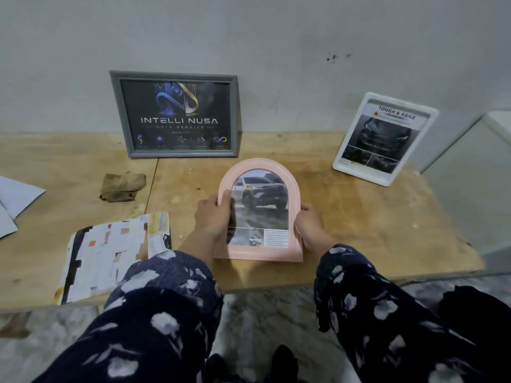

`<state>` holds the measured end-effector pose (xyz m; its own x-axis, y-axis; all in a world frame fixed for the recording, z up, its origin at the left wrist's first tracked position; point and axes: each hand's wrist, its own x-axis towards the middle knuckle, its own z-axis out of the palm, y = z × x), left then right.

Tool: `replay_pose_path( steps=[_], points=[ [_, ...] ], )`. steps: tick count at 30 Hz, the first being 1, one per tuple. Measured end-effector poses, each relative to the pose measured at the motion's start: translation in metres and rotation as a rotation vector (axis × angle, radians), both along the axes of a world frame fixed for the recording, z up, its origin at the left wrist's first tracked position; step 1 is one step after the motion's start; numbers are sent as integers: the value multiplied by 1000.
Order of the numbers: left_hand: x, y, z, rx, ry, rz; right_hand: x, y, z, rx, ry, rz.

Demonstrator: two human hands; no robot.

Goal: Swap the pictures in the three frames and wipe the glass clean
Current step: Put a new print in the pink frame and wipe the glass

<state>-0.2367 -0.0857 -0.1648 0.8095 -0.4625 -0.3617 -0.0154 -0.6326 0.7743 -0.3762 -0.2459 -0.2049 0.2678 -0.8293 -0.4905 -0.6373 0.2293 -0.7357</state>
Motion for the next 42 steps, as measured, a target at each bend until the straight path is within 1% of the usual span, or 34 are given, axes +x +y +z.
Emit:
replay_pose_path(
  steps=[2, 9, 13, 16, 20, 24, 28, 34, 39, 42],
  points=[
    [2, 0, -6, 92, -52, -37, 1, -7, -19, 0, 54, 31],
    [3, 2, -14, 182, -44, -74, 4, 14, 23, -29, 95, 163],
    [12, 7, -9, 295, -121, -210, 11, 22, 48, -126, 262, 244],
    [25, 20, 2, 374, -189, -220, 27, 30, 64, -232, 325, 304],
    [50, 54, 14, 473, -255, -217, 65, 53, 74, -265, 337, 509],
    [76, 97, 26, 598, -262, -200, 104, 85, 75, -284, 326, 706],
    [110, 145, 16, 603, -226, -104, 151, 128, 64, -347, 262, 856],
    [152, 185, 2, 672, -253, -185, 214, 176, 47, -471, 197, 1083],
    [172, 192, -6, 698, -283, -230, 260, 198, 50, -563, 190, 1158],
    [181, 193, -12, 707, -209, -250, 290, 207, 50, -679, 183, 1285]
  ],
)
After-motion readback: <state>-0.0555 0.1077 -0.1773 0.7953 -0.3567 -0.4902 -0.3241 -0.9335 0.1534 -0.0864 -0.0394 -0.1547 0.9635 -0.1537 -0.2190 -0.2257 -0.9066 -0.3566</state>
